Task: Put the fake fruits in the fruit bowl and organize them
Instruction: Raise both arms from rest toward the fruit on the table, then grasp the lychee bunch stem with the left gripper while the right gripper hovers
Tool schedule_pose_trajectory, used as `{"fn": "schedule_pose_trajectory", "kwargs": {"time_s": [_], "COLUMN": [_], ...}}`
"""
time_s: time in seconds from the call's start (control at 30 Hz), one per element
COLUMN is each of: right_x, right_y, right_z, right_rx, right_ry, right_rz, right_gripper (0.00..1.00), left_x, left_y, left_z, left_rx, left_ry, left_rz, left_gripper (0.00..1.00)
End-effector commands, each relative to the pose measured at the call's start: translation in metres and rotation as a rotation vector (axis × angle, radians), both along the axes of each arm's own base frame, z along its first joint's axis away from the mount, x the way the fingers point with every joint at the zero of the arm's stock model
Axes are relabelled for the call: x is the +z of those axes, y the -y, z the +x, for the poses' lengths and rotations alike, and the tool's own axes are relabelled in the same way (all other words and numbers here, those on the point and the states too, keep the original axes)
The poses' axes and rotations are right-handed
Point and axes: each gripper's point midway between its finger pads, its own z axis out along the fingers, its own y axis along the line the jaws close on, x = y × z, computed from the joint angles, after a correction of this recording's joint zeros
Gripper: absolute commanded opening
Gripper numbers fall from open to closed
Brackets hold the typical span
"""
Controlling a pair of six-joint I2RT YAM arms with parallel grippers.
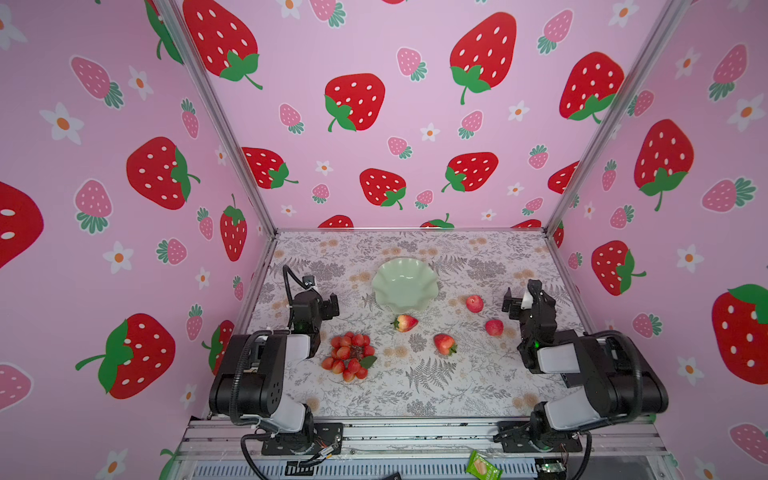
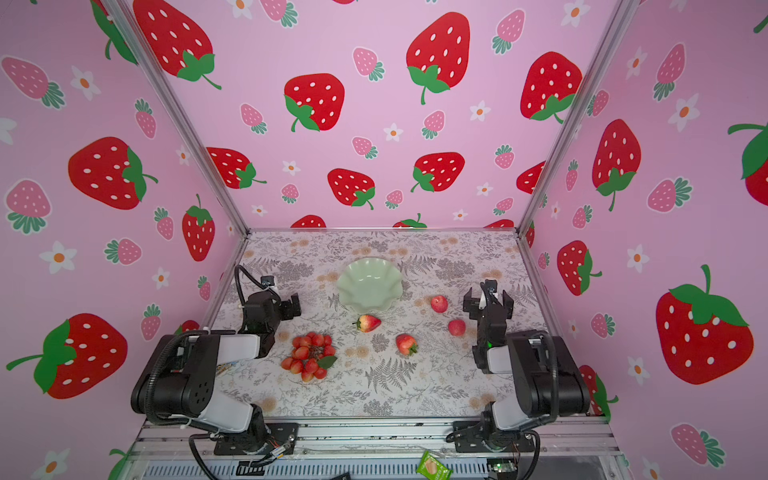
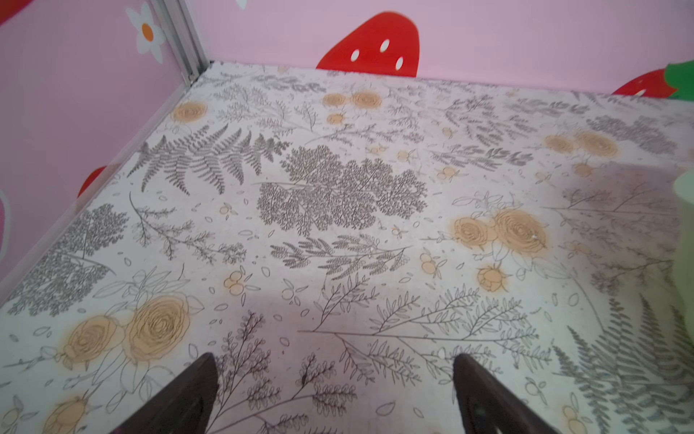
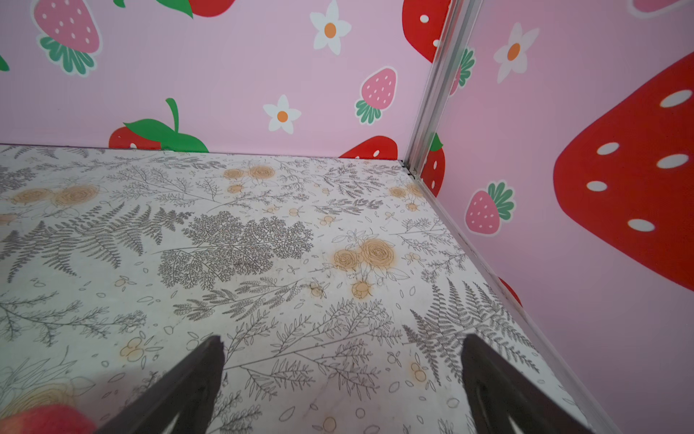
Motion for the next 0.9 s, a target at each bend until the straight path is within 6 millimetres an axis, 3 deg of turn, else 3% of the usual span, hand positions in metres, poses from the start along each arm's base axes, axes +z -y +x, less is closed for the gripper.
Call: {"fn": "schedule_pose_trajectory", "kwargs": {"time_s": [0.0,0.07,0.17,0.23,0.3,0.37,0.47,0.57,0.67,0.87], "right_x": [0.034,0.052,0.072,0.078,0.08,0.083,0.092,0.092,0.086,0.073], "right_y": [0.011,0.003,-0.051,-0.098,-0.154,-0.197,-0.247,-0.284,-0.307,-0.321], "right_z": [-0.001,-0.006,-0.011,-0.023,-0.048,-0.075,-0.115,-0.153,-0.182,-0.194], "right_rx": [-0.072,-0.036,0.209,0.396,0.626,0.799,1.007,1.168,1.272,1.322], "right_ry": [-0.01,-0.005,-0.054,-0.1,-0.148,-0.186,-0.212,-0.26,-0.288,-0.325], "right_rz": [0.043,0.11,0.185,0.203,0.204,0.217,0.256,0.258,0.255,0.283], "right_gripper": [0.99,0.99,0.99,0.99,0.99,0.99,0.99,0.99,0.99,0.99], "left_x": [0.049,0.067,0.096,0.106,0.109,0.107,0.102,0.093,0.085,0.079], "left_y": [-0.013,-0.006,0.023,0.041,0.051,0.069,0.095,0.109,0.126,0.151], "left_z": [0.003,-0.006,-0.031,-0.058,-0.092,-0.121,-0.157,-0.187,-0.205,-0.208], "left_rx": [0.1,0.111,0.059,0.021,0.018,-0.037,-0.132,-0.211,-0.306,-0.395], "left_ry": [-0.037,-0.063,-0.095,-0.146,-0.208,-0.26,-0.308,-0.364,-0.397,-0.426], "left_rz": [-0.016,-0.053,0.025,0.07,0.052,-0.036,-0.109,-0.126,-0.126,-0.069], "left_gripper": [0.99,0.99,1.0,0.96,0.89,0.81,0.71,0.67,0.65,0.64]}}
